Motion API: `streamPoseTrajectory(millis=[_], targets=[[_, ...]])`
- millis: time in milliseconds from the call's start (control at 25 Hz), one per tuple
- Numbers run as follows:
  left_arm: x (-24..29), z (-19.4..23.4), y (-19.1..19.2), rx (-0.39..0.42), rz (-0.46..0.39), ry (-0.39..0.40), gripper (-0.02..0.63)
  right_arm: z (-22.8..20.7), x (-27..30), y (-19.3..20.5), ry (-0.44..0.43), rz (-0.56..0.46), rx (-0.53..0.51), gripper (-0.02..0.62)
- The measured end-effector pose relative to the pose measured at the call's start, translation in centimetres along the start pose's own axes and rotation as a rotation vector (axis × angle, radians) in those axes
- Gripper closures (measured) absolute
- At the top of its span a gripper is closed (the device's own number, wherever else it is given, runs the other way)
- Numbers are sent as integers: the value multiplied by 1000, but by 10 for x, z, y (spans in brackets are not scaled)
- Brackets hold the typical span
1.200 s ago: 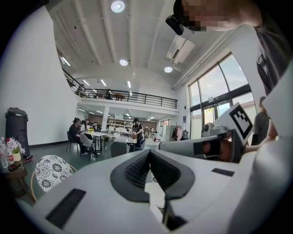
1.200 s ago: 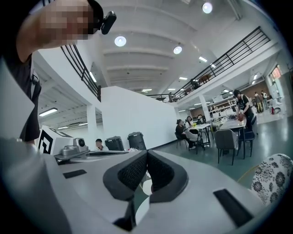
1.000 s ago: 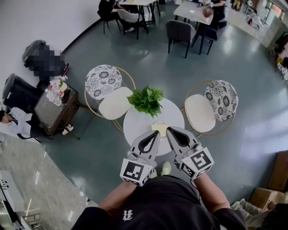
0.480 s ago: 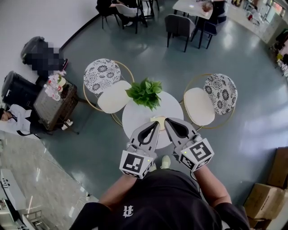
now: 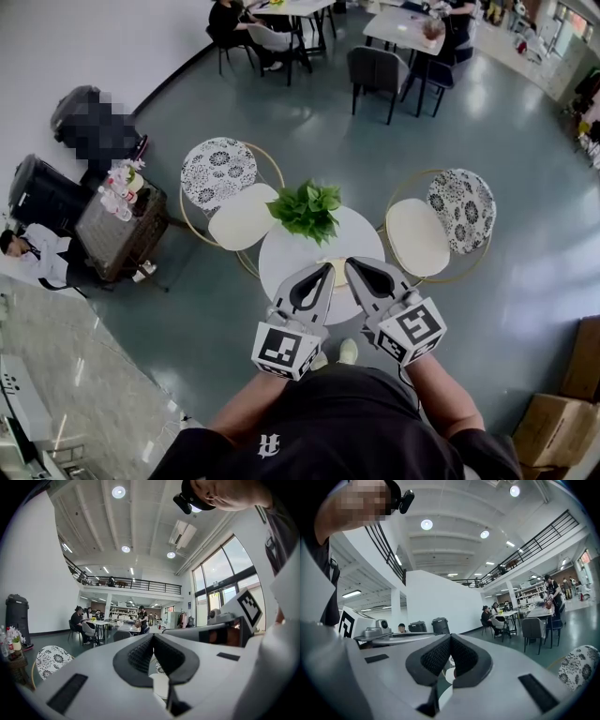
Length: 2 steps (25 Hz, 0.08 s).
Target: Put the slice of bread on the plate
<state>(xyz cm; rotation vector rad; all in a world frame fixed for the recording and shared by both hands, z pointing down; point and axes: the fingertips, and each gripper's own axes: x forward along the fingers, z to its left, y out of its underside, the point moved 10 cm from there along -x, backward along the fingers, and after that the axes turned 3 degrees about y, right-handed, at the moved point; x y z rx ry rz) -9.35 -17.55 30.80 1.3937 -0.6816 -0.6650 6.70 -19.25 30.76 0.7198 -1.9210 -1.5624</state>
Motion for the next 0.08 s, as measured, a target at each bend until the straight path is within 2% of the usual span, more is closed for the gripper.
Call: streamPoseTrajectory(millis=[80], targets=[[0, 0, -3, 3, -7, -2, 598, 0, 0, -3, 0, -3, -5, 589]])
